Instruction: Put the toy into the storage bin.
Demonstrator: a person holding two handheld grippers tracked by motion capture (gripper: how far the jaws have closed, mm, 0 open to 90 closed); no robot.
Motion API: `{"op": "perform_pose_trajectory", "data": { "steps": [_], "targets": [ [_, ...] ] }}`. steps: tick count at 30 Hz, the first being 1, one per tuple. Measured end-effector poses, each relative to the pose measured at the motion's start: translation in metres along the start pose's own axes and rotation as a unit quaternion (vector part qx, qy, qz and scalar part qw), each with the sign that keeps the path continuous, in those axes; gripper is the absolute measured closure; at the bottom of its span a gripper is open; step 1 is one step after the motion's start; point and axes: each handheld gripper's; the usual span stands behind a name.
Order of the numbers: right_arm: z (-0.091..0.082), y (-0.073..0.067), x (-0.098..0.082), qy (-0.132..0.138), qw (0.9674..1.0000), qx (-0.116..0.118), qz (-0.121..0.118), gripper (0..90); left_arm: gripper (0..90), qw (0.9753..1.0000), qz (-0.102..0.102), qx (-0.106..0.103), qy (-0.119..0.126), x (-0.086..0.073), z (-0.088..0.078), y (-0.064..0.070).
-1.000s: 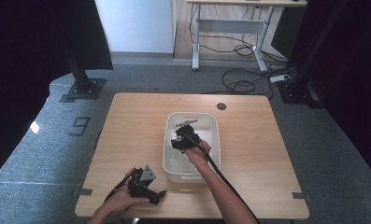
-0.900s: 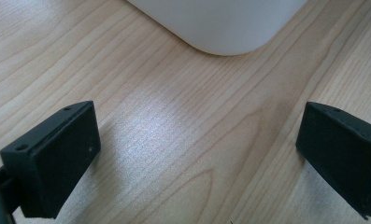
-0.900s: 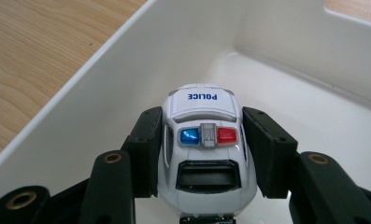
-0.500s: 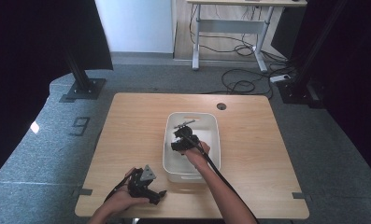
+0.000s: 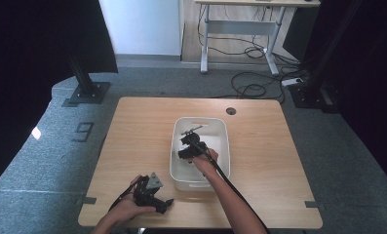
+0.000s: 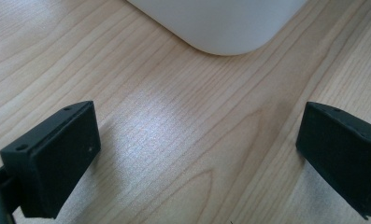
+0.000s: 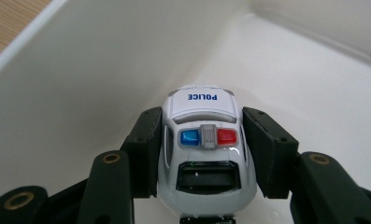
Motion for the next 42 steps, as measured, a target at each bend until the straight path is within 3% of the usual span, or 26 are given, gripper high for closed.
{"op": "perform_pose_trajectory", "data": {
  "steps": [18, 27, 34, 42],
  "targets": [
    [-0.008, 0.001, -0.004, -0.004, 1.0, 0.007, 0.002, 41.2, 0.0, 1.0, 0.001, 0.0, -0.001, 0.0, 0.0, 0.0],
    [-0.014, 0.004, -0.01, -0.021, 0.9996, 0.018, 0.009, 40.9, 0.0, 1.0, 0.002, -0.001, 0.0, 0.0, 0.0, 0.0],
    [-0.011, 0.002, -0.015, -0.058, 0.9979, 0.025, 0.016, 41.9, 0.0, 1.0, 0.002, -0.001, -0.001, 0.0, 0.0, 0.0],
    [-0.011, -0.003, -0.015, -0.059, 0.9971, 0.047, 0.009, 44.2, 0.0, 1.0, 0.002, -0.001, 0.0, 0.0, 0.0, 0.0]
  ]
}}
Point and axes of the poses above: each handheld gripper's, and its own axes: z roughly forward along the jaws, x roughly out of its top, y roughly to its right, and after that the axes turned 9 degrees about x, right-handed
